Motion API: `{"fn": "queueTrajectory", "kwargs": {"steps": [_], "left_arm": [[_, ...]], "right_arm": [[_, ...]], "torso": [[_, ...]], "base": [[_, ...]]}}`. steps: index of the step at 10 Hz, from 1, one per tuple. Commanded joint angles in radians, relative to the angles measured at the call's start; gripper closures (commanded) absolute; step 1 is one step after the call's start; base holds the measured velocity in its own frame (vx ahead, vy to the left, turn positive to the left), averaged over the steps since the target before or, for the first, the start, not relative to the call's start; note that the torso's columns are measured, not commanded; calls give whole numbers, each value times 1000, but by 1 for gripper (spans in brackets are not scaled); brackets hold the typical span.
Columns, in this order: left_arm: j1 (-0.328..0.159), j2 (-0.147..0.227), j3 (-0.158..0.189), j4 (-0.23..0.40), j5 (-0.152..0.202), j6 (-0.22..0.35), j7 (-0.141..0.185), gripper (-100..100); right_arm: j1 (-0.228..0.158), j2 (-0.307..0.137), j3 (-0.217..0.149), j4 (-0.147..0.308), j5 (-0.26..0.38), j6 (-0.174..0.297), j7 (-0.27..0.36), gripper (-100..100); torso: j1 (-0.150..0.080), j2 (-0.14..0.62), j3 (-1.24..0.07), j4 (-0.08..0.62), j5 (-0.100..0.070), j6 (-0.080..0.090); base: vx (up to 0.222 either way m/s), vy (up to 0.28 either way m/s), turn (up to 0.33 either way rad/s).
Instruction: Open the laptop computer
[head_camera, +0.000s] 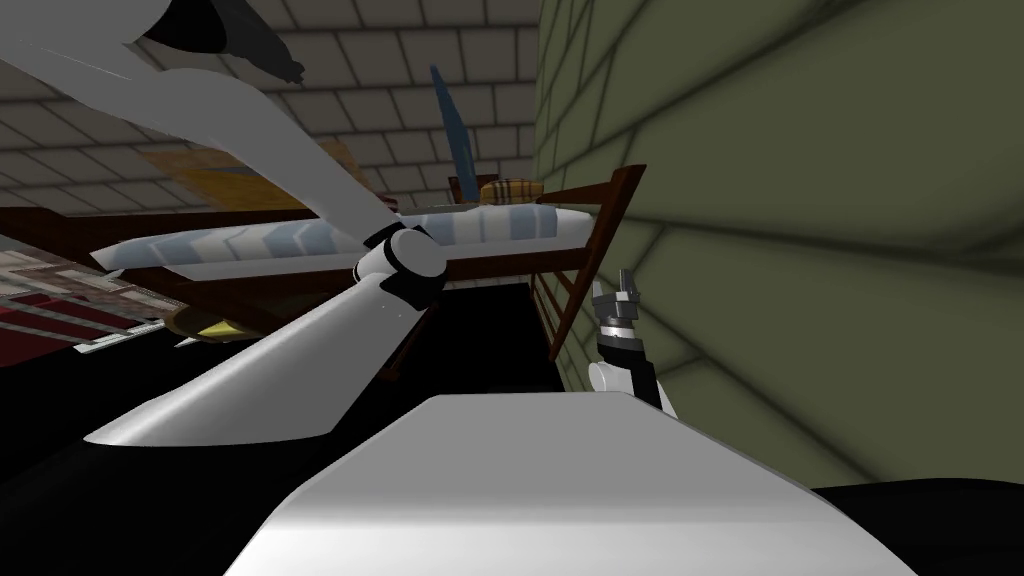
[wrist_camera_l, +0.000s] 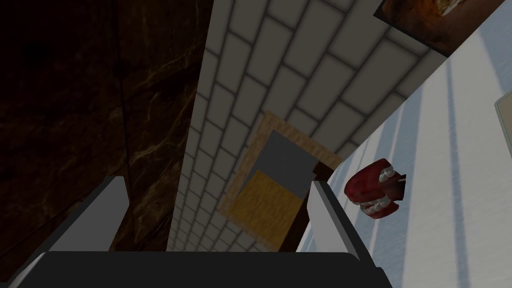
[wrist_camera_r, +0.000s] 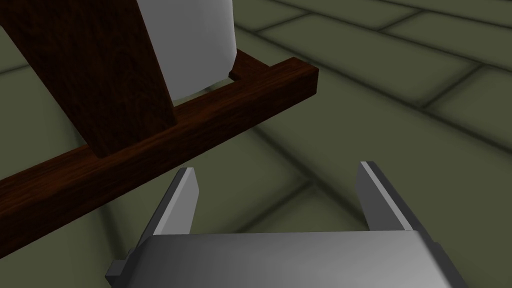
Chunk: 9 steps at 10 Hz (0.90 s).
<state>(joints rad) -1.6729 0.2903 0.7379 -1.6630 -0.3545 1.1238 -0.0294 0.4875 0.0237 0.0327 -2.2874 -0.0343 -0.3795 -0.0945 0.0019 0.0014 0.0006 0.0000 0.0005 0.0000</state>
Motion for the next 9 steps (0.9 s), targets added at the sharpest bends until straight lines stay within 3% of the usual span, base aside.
{"fn": "queueTrajectory", "kwargs": {"steps": [1, 8, 9], "left_arm": [[-60, -4, 19, 35, -20, 69, 5, -100], [-246, -9, 77, 164, -84, 263, 19, -100], [-246, -9, 77, 164, -84, 272, 19, -100]], "right_arm": [[0, 0, 0, 0, 0, 0, 0, 0], [0, 0, 0, 0, 0, 0, 0, 0], [0, 0, 0, 0, 0, 0, 0, 0]], "torso": [[-2, 0, 1, 1, 0, 0], [-1, -1, -1, 0, 0, 0], [-2, -1, 0, 0, 0, 0]], "base": [[61, -62, 1], [75, -76, -11], [69, -63, -4]]}}
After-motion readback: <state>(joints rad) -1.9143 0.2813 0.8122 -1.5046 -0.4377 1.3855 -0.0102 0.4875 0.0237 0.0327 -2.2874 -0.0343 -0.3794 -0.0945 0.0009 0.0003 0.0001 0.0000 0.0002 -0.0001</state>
